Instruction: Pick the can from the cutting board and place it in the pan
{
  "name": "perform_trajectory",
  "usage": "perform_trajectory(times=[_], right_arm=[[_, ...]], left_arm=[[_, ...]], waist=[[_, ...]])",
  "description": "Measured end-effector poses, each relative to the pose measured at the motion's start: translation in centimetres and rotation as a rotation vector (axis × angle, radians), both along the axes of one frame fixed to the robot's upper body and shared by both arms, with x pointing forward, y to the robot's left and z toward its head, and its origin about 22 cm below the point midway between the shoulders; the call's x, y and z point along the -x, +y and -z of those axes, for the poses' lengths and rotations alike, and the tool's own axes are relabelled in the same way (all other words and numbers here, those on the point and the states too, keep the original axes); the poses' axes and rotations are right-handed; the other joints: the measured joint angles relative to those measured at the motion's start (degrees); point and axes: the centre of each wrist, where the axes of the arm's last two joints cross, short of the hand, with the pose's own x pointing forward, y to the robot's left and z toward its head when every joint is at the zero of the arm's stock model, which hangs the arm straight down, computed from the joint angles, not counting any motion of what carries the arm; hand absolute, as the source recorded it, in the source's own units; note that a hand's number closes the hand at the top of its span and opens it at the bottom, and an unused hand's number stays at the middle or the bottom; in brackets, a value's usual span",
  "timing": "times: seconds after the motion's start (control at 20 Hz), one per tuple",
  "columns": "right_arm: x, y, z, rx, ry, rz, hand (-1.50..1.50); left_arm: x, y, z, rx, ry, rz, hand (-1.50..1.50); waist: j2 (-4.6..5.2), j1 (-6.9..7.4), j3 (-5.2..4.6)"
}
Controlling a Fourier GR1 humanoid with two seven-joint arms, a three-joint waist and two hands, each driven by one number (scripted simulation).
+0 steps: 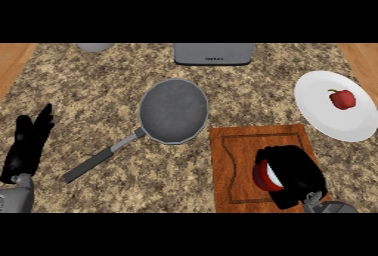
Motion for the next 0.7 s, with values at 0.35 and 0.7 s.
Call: perform_trajectory(times=[0.35,0.7], right_arm=[[0.2,0.2,0.2,0.024,-0.071,-0.005,1.5],[4.9,3.0,1.7,0.008,-0.126,0.434,1.5]], left_arm=[[-0.6,0.4,-0.5,0.002,0.007,-0.002,0.0],[0.6,1.1,0.2,-0.004,0.013,-0.037,0.0]], waist=[[-0.02,-0.19,-0.01],[-0.93,-2.09,-0.51]])
